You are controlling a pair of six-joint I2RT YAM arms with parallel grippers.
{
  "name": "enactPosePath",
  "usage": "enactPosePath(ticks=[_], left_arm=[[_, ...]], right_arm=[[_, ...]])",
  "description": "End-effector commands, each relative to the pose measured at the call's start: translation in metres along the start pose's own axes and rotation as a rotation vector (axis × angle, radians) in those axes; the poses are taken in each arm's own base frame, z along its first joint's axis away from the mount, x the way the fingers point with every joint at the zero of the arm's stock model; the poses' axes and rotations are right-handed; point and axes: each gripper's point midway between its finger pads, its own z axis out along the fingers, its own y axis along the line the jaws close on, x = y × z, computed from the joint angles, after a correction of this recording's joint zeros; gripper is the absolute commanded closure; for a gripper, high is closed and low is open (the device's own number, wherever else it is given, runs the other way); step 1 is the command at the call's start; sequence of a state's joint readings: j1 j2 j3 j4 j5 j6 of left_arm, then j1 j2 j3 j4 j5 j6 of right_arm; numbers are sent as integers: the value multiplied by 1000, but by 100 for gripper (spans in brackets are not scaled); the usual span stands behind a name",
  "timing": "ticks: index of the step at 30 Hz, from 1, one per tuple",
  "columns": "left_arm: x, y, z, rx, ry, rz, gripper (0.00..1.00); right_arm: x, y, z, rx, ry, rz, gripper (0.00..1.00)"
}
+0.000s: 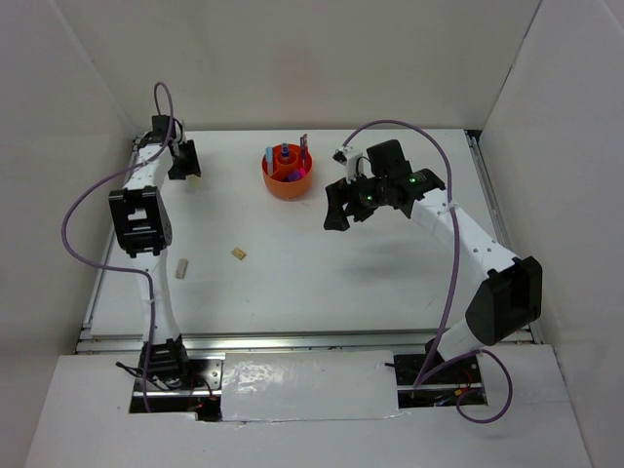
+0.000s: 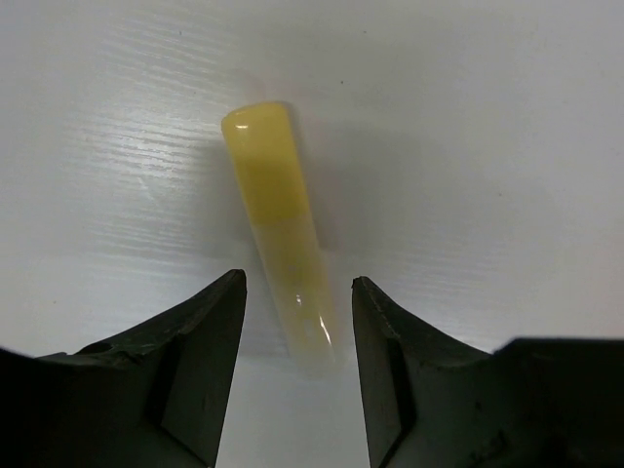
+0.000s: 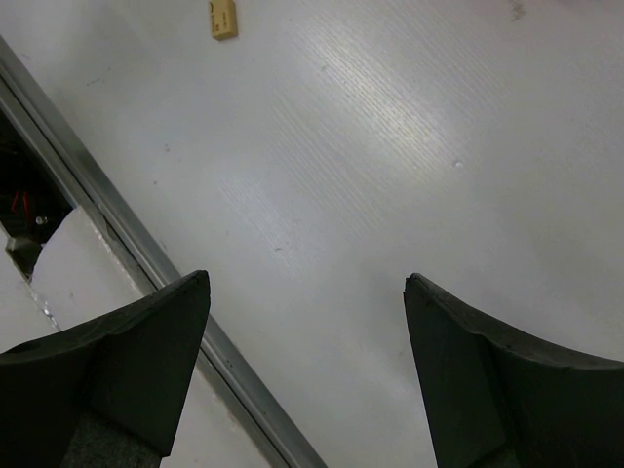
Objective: Sort the stationery into containers
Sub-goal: Pick up the pen from the center of the board, then place the pen in the storage box.
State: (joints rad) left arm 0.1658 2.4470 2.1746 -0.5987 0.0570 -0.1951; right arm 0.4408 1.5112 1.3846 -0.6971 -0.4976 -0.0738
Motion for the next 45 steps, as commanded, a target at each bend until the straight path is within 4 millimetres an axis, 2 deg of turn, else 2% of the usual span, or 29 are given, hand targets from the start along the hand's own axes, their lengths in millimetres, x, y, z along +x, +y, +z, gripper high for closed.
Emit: enactPosePath(ticks=[1, 7, 8, 9, 13, 14, 15, 16, 17, 18, 19, 20, 21, 22, 23, 24, 25, 26, 27, 28, 29, 30, 31, 32, 33, 34, 37, 39, 45], left_arm=[[-20, -3, 9, -61, -72, -52, 41], [-21, 0, 27, -76, -85, -75, 41], [-16, -1, 34, -74, -71, -75, 42], [-19, 0, 34, -76, -76, -79, 44], [-7, -1, 33, -64, -47, -66, 67], [-10, -4, 26, -52, -52, -65, 71], [0, -9, 26, -25, -26, -63, 74], [0, -13, 22, 1, -26, -62, 82], [5, -17, 12, 27, -18, -62, 86], [10, -32, 6, 114, -10, -57, 96], [-19, -46, -22, 186, -111, -36, 100], [4, -53, -25, 245, -85, -39, 100], [2, -65, -37, 314, -121, -43, 100], [-20, -90, -83, 429, -217, -11, 100], [-11, -98, -90, 472, -251, -16, 100], [-23, -120, -131, 542, -327, 24, 100], [-11, -129, -139, 572, -338, 35, 100], [-14, -148, -160, 624, -392, 77, 100], [-10, -159, -174, 662, -409, 110, 100], [-12, -173, -205, 704, -457, 166, 100], [2, -182, -215, 742, -448, 229, 100], [15, -202, -228, 784, -445, 287, 100], [25, -207, -247, 796, -470, 348, 100], [31, -212, -257, 804, -485, 373, 100], [35, -221, -283, 825, -537, 417, 100], [48, -222, -283, 826, -529, 426, 100], [56, -230, -307, 831, -570, 456, 100], [65, -234, -312, 853, -534, 456, 100], [87, -256, -329, 881, -508, 559, 100]], right_arm=[[-9, 6, -7, -7, -23, -26, 14], [-6, 5, -7, -3, -19, -24, 14], [-5, 5, -6, -4, -15, -23, 13], [-6, 5, -6, -4, -16, -24, 14], [-8, 5, -8, 0, -22, -26, 14], [-10, 6, -9, -1, -28, -28, 14], [-11, 5, -9, 0, -29, -25, 14], [-13, 7, -9, -4, -35, -25, 14], [-16, 9, -10, -17, -47, -19, 14], [-18, 10, -11, -23, -57, -17, 14], [-22, 15, -11, -48, -72, -6, 13], [-24, 18, -11, -67, -81, 1, 13], [-28, 20, -13, -80, -96, 9, 13], [-33, 23, -14, -95, -119, 41, 12], [-37, 29, -16, -135, -133, 52, 12], [-45, 30, -18, -150, -169, 86, 12], [-50, 32, -20, -162, -188, 99, 12], [-55, 38, -22, -200, -204, 110, 12], [-60, 38, -24, -209, -225, 129, 12], [-73, 38, -29, -224, -268, 149, 11], [-79, 45, -33, -266, -278, 150, 12], [-87, 46, -37, -274, -294, 155, 12], [-100, 48, -43, -293, -308, 166, 12], [-106, 50, -46, -306, -317, 171, 12], [-119, 54, -50, -327, -338, 192, 12], [-123, 54, -52, -340, -349, 202, 12], [-134, 67, -55, -417, -356, 234, 13], [-137, 73, -55, -441, -367, 229, 12], [-141, 77, -31, -438, -325, 240, 11]])
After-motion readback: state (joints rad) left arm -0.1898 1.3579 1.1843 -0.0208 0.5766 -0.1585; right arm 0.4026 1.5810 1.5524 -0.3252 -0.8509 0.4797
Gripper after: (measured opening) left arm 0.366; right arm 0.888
